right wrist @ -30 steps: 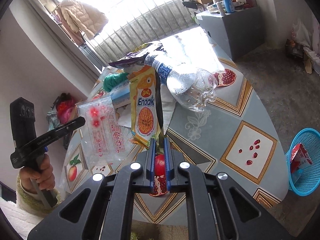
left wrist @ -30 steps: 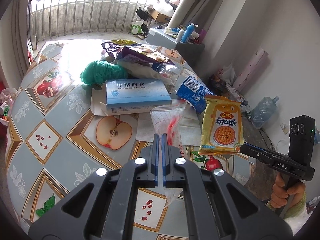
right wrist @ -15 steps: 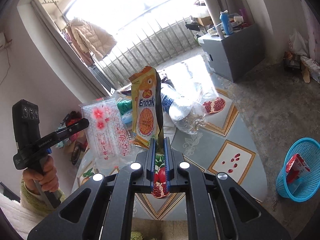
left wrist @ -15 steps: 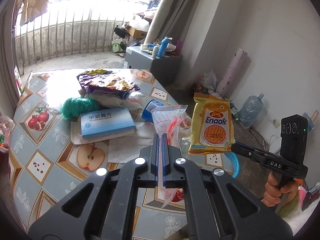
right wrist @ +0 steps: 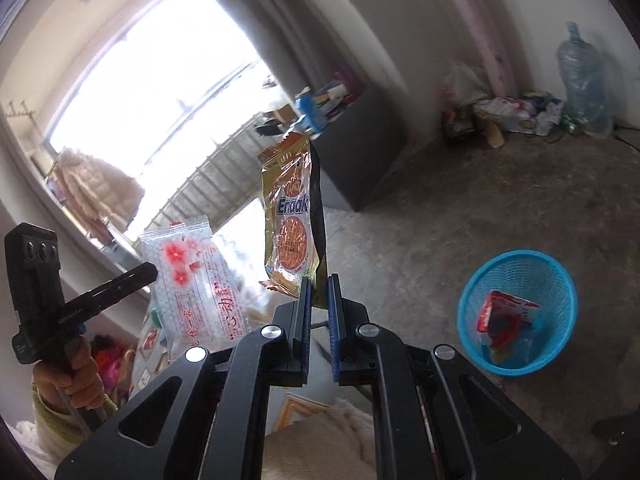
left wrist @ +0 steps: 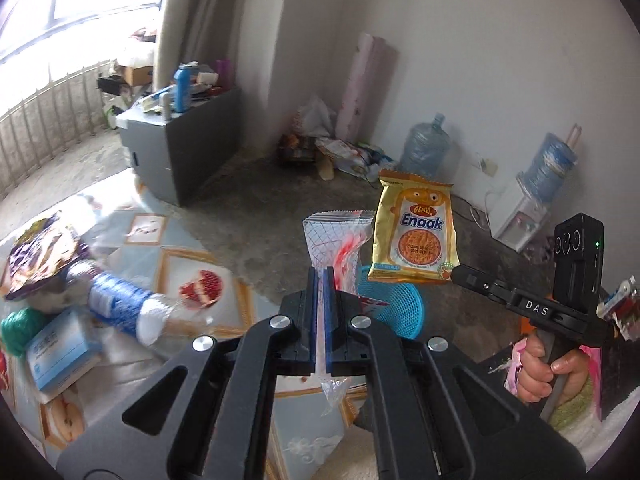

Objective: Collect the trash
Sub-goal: 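Lift the flowered bag and Enaak packet toward the blue wastebasket, then open both tools over the blue wastebasket to drop the bag and packet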

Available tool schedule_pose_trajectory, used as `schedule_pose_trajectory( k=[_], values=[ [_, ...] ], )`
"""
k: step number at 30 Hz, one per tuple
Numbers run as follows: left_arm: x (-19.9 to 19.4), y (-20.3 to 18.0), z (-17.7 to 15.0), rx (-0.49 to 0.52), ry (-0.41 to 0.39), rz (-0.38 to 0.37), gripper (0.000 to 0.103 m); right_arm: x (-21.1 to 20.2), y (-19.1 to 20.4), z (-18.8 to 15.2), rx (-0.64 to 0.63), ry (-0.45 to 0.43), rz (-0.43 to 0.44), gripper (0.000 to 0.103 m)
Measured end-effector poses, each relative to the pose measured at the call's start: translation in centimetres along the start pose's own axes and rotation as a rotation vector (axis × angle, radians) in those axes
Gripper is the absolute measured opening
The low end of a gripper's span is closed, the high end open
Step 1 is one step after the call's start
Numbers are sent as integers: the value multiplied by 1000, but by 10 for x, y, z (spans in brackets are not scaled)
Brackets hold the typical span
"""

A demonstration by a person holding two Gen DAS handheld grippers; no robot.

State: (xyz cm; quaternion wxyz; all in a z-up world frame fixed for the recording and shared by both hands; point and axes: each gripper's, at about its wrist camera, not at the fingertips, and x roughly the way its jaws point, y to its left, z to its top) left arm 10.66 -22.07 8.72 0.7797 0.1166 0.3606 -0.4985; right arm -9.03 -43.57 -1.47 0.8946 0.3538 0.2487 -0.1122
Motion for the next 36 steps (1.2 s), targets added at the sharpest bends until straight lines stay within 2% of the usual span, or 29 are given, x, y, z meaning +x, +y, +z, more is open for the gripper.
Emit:
schedule_pose_trajectory(
  k=[4, 8, 13, 17, 21, 22, 24, 25, 28, 30, 31, 36],
  values=[
    [78, -52, 16, 122, 110, -36, 1, -10, -64, -3, 114, -23, -162, 8],
    [165, -98, 16, 209, 256, -66, 1, 3, -124, -15, 232, 22, -300, 8],
    [268, -131, -2, 232, 450, -67, 1, 42, -186, -39, 364, 128, -409, 8],
    [331, -140, -15, 247, 531, -50, 1, 76, -221, -53, 414, 205, -477, 8],
    [378, -147, -24, 236, 576, -50, 4, 111, -252, -64, 446, 264, -510, 9],
    [387, -147, -26, 224, 576, -56, 7, 122, -263, -68, 458, 285, -508, 10],
    [400, -145, -31, 224, 573, -25, 25, 142, -283, -77, 486, 333, -516, 11],
    [404, -145, -31, 219, 570, -16, 28, 150, -290, -81, 497, 358, -517, 11],
    [402, -145, -29, 196, 560, -21, 30, 153, -300, -86, 525, 360, -529, 15],
    [401, -141, -24, 200, 539, -28, 30, 144, -298, -85, 535, 327, -527, 33],
    [399, -141, -22, 204, 529, -25, 30, 139, -299, -85, 533, 307, -528, 38],
    [369, -139, -4, 199, 473, -35, 32, 117, -282, -75, 504, 253, -526, 39]
  ],
)
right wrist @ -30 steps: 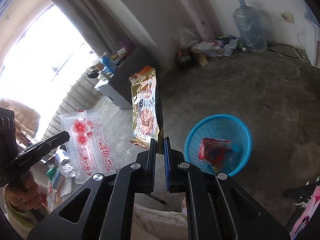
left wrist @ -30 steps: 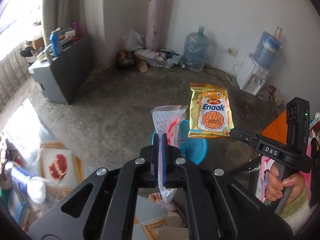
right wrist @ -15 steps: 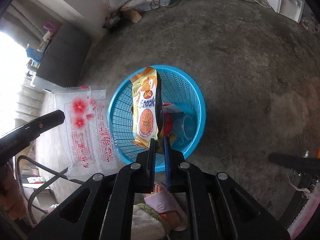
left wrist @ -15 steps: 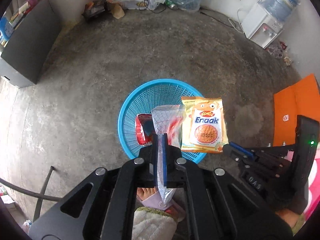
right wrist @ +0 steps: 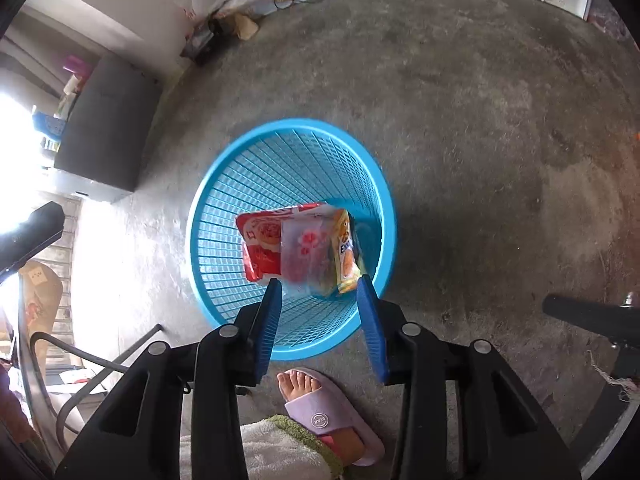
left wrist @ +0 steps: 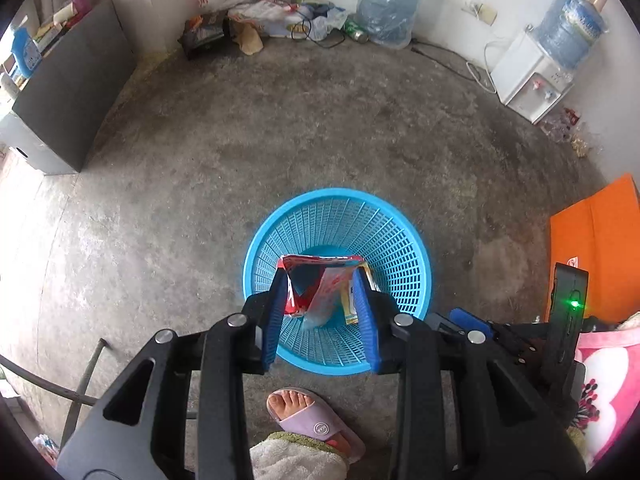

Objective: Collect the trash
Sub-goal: 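Open both tools over the blue wastebasket to drop the bag and packet, then move both tools back over the table toward the Pepsi bottle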

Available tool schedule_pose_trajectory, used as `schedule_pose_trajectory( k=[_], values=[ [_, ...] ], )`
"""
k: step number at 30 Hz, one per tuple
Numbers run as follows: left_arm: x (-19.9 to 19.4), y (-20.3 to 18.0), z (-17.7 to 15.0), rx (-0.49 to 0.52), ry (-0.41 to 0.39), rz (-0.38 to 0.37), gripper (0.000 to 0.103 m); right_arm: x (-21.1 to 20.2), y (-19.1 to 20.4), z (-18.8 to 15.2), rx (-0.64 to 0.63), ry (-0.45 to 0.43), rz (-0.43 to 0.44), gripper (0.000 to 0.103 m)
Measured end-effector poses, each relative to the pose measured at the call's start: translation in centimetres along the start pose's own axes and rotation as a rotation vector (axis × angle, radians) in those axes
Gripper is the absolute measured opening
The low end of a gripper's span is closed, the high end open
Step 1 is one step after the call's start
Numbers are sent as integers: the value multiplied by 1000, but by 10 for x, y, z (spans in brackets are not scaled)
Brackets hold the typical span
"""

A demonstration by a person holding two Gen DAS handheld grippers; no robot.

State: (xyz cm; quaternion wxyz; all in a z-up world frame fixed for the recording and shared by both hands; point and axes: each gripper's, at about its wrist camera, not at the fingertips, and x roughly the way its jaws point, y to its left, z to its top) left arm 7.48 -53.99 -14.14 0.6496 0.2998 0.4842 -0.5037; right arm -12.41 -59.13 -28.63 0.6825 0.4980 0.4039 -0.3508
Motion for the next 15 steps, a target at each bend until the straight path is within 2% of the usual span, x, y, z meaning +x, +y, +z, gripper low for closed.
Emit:
schedule_pose_trajectory(
  k=[5, 8, 10, 15],
  values=[
    [-67, 1, -10, 19, -116, 15, 39, -42, 26, -5, -82, -74, 20, 42],
    [-116, 9, -25, 5, -190, 25, 40, -72, 46, -10, -144, -133, 47, 50],
    [-150, 18, -40, -20, -236, 29, 40, -91, 58, -15, -187, -168, 63, 56],
    [-229, 38, -85, -78, -358, 61, 47, -133, 90, -35, -291, -227, 109, 63]
  ],
)
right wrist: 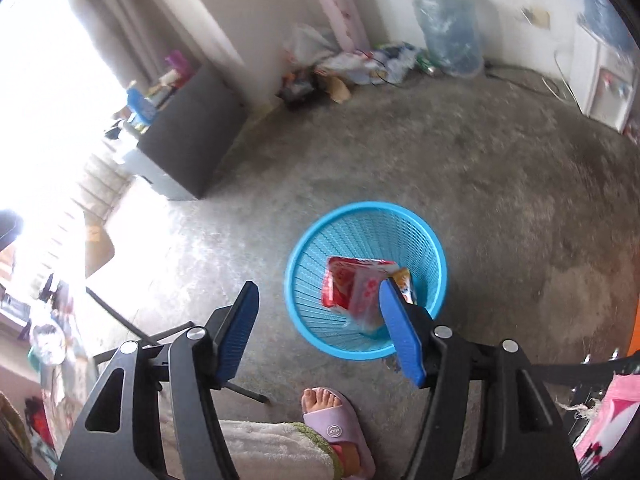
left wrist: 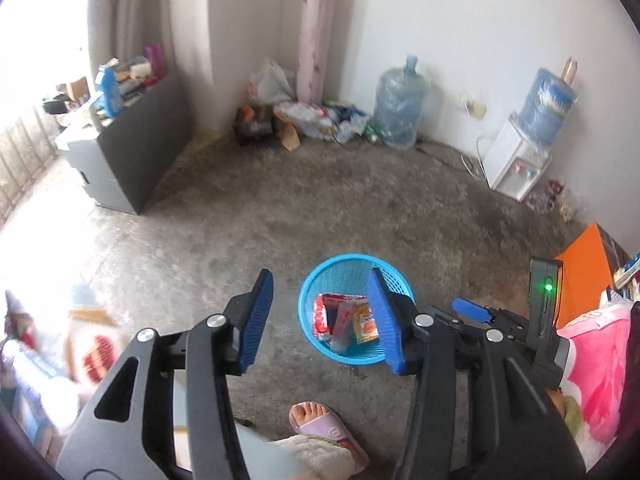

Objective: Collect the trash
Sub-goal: 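Move both tools back over the table toward the Pepsi bottle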

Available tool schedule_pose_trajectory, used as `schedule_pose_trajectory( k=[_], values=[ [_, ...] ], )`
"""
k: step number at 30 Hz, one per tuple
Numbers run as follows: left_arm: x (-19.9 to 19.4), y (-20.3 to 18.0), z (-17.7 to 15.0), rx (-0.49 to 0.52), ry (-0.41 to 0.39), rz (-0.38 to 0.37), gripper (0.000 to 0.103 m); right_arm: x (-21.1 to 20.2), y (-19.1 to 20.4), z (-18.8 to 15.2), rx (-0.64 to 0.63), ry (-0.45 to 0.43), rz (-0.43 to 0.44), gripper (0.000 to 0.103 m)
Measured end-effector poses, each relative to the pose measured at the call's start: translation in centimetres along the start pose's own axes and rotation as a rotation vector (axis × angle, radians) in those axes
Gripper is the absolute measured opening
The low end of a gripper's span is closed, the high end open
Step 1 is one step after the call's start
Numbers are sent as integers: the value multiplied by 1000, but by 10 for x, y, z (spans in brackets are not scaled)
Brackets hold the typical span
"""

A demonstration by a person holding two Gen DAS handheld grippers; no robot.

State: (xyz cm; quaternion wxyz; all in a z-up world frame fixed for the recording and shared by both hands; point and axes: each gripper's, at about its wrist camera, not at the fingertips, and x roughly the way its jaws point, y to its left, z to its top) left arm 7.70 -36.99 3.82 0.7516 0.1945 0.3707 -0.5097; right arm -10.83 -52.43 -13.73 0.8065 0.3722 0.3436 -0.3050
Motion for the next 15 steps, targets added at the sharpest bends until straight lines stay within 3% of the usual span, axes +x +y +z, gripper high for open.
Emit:
schedule_pose_trajectory(
  k=[9, 15],
  values=[
    [-126, 49, -69, -105, -155, 137, 58, -57, 60, -16, -159, -57, 75, 70],
    [-177, 78, -105, -190, -219, 194, 60, -88, 94, -35, -227, -97, 109, 79]
  ],
)
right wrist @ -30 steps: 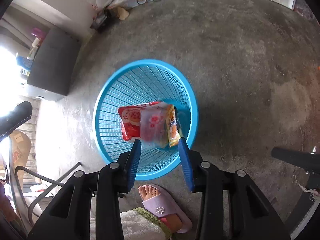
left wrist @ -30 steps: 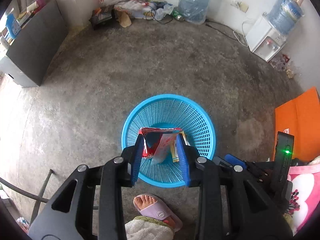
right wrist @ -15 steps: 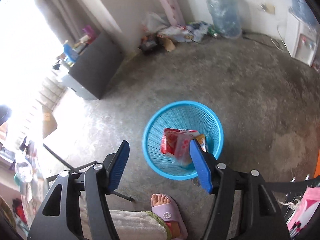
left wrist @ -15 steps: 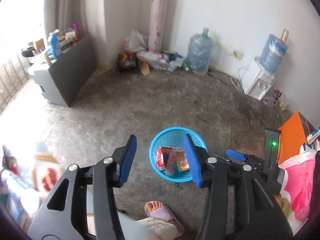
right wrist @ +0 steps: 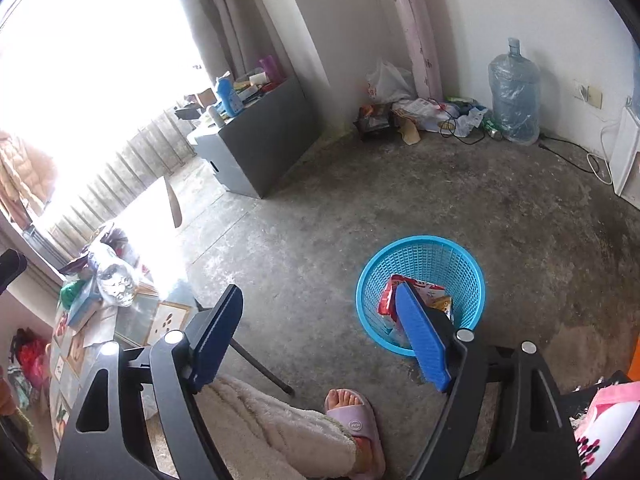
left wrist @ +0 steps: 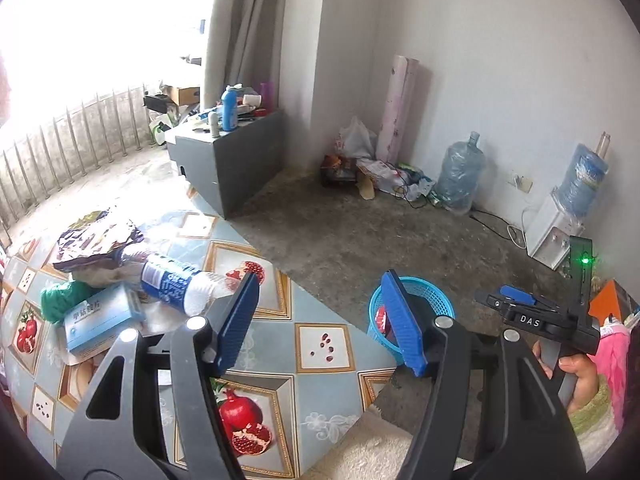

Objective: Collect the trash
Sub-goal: 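Move both tools back over the table toward the Pepsi bottle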

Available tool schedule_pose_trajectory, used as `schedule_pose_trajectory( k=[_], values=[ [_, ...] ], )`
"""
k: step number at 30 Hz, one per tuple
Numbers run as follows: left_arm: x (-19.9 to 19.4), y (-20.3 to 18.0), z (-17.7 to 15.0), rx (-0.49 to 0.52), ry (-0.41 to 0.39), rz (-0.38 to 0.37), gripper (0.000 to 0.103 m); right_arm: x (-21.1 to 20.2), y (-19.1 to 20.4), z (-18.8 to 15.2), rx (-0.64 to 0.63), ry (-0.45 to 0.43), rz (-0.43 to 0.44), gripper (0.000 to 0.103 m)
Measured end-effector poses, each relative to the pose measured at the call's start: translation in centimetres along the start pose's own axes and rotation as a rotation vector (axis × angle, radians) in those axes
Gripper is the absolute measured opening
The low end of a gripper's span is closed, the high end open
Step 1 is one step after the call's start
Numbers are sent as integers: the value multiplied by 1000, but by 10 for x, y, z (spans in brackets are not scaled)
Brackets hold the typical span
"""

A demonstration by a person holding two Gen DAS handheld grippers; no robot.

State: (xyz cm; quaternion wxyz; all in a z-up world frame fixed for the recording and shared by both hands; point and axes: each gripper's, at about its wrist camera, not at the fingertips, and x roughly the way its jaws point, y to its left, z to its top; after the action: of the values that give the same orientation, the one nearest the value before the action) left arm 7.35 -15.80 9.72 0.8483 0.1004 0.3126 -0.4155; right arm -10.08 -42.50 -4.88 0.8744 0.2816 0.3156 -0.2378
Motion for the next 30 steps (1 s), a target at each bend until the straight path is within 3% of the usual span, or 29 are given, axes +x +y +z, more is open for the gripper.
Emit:
schedule_pose_trajectory(
  k=[6, 13, 21, 25, 30],
  values=[
    [-23, 22, -2, -37, -28, 24, 60, -6, 30, -3, -40, 0, 30, 82],
    [-22, 31, -5, -74, -36, 34, 60, -4, 48, -2, -101, 0, 12, 89],
    [-14, 49, -22, -138, -8, 86, 60, 5, 64, -1, -167, -8, -114, 97],
    [-20, 62, -34, -167, -10, 143, 60, 6, 78, 1, -248, -40, -228, 97],
    [-36, 85, -47, -225, -33, 209, 62, 0, 95, 4, -308, -76, -81, 97]
  ],
)
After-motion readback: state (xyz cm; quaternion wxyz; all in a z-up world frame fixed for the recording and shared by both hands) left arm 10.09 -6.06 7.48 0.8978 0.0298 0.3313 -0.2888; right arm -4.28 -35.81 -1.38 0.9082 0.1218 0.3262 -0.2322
